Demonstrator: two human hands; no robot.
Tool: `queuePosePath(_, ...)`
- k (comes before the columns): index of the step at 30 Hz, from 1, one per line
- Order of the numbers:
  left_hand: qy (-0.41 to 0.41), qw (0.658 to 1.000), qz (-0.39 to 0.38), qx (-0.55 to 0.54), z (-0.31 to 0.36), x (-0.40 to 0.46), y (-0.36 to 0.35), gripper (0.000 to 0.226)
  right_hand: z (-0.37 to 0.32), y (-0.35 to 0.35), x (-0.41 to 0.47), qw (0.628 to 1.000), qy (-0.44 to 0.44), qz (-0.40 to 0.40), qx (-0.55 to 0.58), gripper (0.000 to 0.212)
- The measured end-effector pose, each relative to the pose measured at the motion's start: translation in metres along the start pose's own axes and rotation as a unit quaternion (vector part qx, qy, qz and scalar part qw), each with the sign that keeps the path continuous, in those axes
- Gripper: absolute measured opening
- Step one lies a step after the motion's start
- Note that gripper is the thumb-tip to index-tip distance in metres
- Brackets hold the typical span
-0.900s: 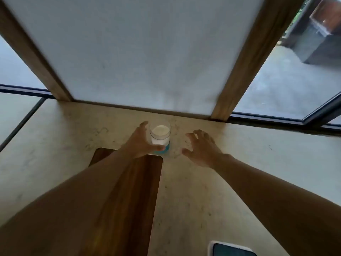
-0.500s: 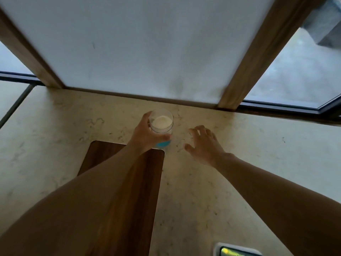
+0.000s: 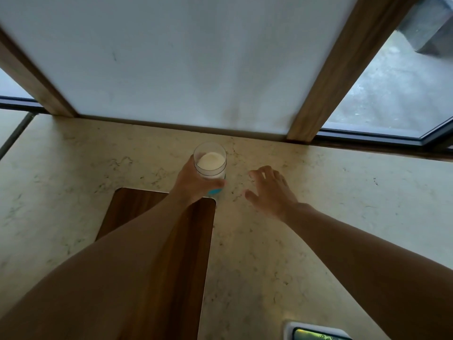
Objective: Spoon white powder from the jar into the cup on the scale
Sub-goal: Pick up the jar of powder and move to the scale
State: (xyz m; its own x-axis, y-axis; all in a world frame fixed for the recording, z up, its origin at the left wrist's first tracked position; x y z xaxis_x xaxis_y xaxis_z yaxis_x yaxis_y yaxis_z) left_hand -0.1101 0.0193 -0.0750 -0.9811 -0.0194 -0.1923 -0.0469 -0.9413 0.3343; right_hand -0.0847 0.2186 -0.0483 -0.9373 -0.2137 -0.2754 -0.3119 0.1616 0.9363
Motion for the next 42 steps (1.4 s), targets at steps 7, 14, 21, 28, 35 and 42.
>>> queuePosePath(7,-0.023,0.999,-0.009,0.031,0.004,0.004,0.001,0.083,0.006,-0.002,-0.001,1.000,-0.001,0.008,0.002,0.062)
queuePosePath(14,-0.033,0.998,-0.002,0.051,0.005,-0.002,-0.002,0.080,0.008,0.003,-0.009,1.000,-0.004,0.010,0.010,0.061)
queuePosePath(21,-0.052,0.997,-0.028,0.059,0.022,-0.026,-0.010,0.081,0.022,0.012,-0.029,0.999,-0.020,0.016,0.026,0.063)
queuePosePath(28,-0.049,0.998,-0.021,0.041,0.042,-0.066,-0.016,0.080,0.028,0.021,-0.073,0.998,-0.033,0.034,0.040,0.065)
queuePosePath(35,-0.043,0.998,-0.030,0.045,0.061,-0.119,-0.030,0.078,0.046,0.019,-0.134,0.997,-0.047,0.041,0.045,0.066)
queuePosePath(42,-0.069,0.993,-0.066,0.069,0.080,-0.178,-0.058,0.059,0.060,0.013,-0.188,0.997,-0.052,0.036,0.055,0.067)
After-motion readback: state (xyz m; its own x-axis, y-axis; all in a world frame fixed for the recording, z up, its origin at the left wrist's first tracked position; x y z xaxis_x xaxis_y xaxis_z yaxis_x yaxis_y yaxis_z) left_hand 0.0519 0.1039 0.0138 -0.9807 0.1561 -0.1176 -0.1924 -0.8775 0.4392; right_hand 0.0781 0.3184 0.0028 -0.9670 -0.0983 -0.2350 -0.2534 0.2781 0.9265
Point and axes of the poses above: each hand's wrist, its own x-axis towards the middle knuckle, its own y-axis out of the back of the hand, z = x × y, the point moved 9 cm from there along x, towards the middle knuckle, and after that the axes turned 3 degrees about -x, right-handed, at the moved point
